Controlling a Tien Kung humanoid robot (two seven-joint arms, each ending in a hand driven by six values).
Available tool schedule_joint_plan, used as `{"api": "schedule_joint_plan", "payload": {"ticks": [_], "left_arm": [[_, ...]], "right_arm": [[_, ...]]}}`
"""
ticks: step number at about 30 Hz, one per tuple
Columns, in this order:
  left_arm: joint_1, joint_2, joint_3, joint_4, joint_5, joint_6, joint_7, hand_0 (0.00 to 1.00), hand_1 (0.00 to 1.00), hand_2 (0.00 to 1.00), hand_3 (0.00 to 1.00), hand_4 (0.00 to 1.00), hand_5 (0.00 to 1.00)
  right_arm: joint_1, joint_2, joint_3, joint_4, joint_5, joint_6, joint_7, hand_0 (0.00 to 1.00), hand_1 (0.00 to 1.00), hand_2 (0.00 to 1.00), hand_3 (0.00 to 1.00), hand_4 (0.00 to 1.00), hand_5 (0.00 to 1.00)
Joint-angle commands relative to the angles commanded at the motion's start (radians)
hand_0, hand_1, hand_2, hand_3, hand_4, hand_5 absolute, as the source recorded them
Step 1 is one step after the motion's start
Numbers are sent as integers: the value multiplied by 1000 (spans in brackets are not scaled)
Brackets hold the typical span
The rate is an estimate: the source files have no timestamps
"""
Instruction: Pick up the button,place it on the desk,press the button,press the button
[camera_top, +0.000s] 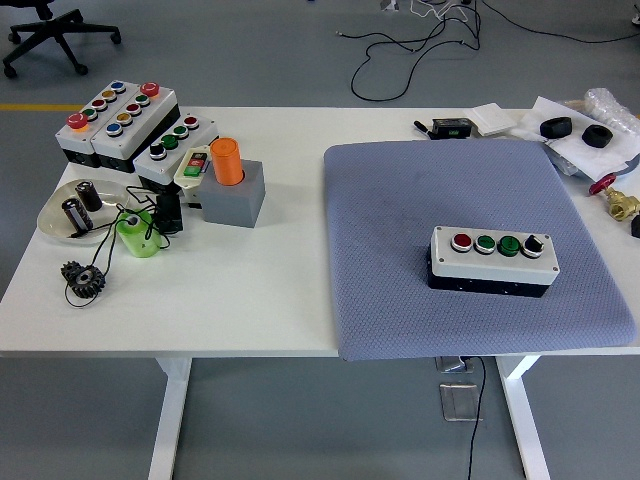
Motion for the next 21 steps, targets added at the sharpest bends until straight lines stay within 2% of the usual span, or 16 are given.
{"api": "schedule_joint_plan", "payload": {"ticks": [14,15,21], "left_arm": [[9,-2,38,1,-18,0,2,624,586,572,544,307,998],[12,-2,43,1,-19,0,2,623,586,572,545,306,998],[22,-1,47,-1,-17,0,1,623,587,573,544,305,998]], "right_arm": [[-11,-3,-13,-6,-2,20,-14,830,802,856,839,644,533],[-13,-2,-14,-7,-6,24,-17,860,809,862,844,632,553],[-23,-1,-16,-11,-13,30,-24,869,816,864,850,627,571]]}}
